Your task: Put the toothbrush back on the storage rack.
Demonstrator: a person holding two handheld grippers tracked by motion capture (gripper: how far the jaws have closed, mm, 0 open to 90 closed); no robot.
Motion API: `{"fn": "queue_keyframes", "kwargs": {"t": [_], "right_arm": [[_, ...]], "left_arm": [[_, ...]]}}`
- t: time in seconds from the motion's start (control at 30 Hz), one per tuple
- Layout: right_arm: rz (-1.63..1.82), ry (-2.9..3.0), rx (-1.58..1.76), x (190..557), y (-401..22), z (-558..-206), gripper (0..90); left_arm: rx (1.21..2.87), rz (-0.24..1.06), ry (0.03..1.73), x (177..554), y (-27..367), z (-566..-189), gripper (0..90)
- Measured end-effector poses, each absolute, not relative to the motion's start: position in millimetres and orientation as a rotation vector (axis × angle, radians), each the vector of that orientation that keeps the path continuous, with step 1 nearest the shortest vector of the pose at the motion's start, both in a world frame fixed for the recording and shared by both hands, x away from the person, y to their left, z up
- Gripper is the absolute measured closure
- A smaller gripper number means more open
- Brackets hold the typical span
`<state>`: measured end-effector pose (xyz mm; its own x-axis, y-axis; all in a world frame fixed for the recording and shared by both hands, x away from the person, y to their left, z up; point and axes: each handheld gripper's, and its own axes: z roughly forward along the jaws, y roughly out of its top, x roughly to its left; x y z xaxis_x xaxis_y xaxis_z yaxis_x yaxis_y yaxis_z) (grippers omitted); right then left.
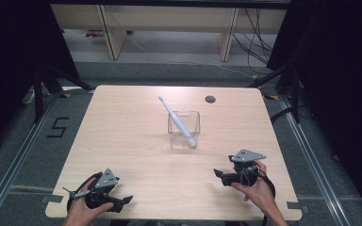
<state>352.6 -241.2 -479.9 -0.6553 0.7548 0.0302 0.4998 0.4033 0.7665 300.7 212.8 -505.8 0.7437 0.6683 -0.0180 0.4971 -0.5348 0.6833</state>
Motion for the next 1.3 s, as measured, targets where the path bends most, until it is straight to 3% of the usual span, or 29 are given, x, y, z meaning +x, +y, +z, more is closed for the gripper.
{"fn": "queue_keyframes", "kwargs": {"t": [1.3], "right_arm": [[1.123, 2.338, 1.131, 309, -269, -488, 16.9]], "left_arm": [[2.251, 0.323, 0.871, 301, 213, -506, 15.3]]}}
